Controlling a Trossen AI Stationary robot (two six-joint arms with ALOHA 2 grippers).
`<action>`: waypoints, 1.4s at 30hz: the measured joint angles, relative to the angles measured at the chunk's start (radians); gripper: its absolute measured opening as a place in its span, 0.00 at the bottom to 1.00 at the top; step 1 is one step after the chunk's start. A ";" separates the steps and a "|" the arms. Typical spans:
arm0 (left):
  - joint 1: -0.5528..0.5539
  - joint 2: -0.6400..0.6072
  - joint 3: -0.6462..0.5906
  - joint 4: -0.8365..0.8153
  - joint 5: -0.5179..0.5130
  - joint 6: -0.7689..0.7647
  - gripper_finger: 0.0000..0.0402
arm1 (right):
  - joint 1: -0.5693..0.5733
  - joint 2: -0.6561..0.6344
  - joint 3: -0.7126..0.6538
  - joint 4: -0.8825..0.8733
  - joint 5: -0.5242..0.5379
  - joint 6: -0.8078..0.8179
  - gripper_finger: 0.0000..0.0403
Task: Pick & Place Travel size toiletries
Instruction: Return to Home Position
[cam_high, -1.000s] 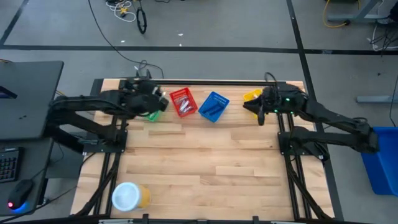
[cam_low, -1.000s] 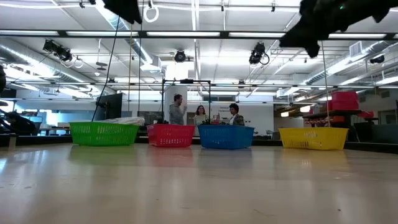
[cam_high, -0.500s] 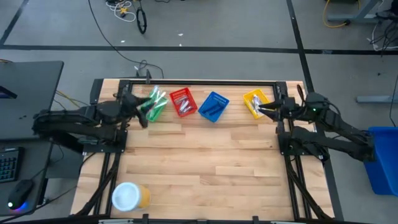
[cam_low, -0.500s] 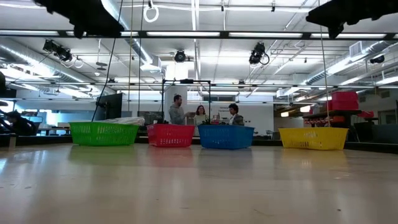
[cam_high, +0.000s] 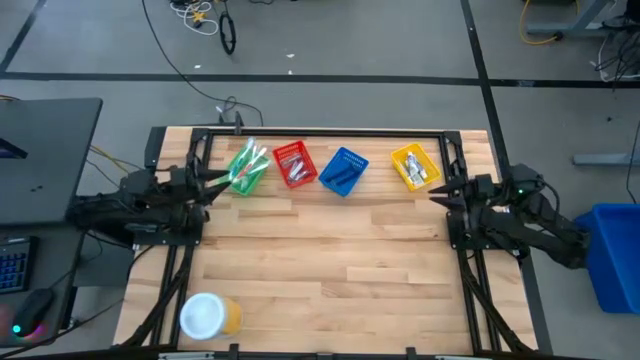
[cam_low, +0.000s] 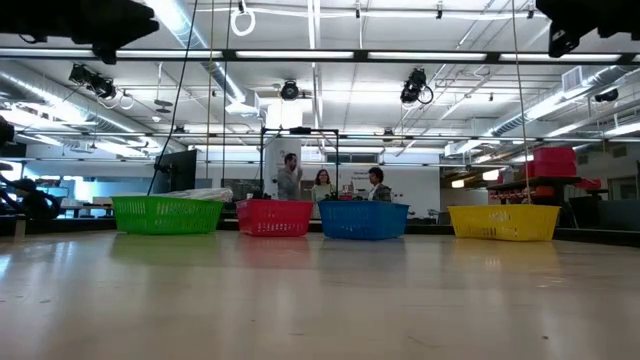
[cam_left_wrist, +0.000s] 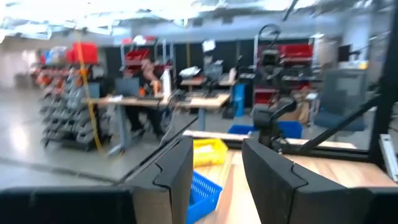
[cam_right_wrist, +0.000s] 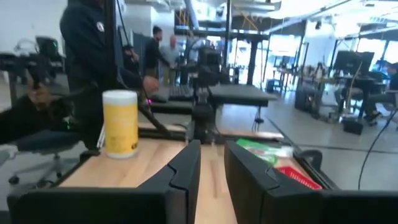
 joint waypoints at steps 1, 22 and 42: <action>0.000 -0.029 -0.014 0.001 0.016 0.011 0.36 | 0.000 -0.020 -0.005 0.001 0.000 0.010 0.20; 0.000 -0.032 -0.311 0.297 0.098 -0.002 0.36 | 0.000 -0.057 -0.366 0.395 -0.062 0.194 0.20; 0.000 -0.020 -0.340 0.343 0.072 -0.049 0.36 | 0.001 -0.055 -0.429 0.477 -0.044 0.190 0.20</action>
